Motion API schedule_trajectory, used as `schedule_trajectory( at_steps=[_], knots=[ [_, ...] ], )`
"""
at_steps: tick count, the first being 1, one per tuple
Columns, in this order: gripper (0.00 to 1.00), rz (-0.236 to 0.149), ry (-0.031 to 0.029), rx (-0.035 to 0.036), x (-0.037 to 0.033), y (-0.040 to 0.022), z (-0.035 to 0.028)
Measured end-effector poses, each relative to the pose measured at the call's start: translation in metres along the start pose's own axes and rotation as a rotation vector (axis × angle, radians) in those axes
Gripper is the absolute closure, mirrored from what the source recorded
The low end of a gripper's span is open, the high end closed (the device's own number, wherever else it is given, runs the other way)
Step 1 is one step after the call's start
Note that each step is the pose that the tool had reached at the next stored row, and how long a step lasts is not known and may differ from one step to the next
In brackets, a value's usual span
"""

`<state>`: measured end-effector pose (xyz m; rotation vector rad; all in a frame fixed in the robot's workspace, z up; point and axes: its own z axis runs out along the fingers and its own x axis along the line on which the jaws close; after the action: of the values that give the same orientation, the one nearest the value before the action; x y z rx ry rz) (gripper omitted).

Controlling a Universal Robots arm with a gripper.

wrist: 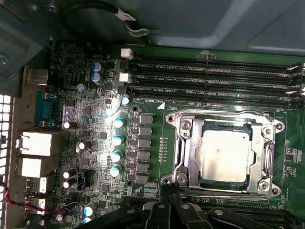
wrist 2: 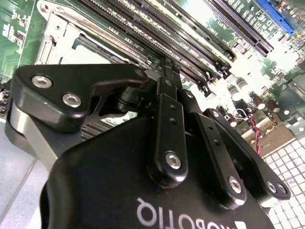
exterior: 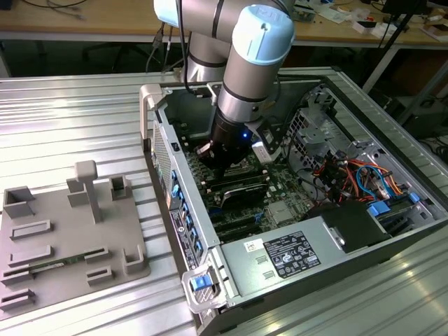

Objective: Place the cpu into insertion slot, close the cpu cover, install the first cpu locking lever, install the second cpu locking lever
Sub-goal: 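Install the second cpu locking lever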

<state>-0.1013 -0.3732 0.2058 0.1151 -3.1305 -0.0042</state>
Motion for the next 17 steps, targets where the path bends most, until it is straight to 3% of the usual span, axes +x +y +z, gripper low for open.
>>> schedule_trajectory(
  at_steps=[10,13,17],
  knots=[
    [0.89,0.0,-0.0005,-0.0038,0.0,0.0019,-0.005],
    [0.89,0.0,-0.0017,-0.0215,0.0,0.0018,-0.0029],
    [0.89,0.0,-0.0017,-0.0248,0.0001,0.0017,-0.0005]
  ],
)
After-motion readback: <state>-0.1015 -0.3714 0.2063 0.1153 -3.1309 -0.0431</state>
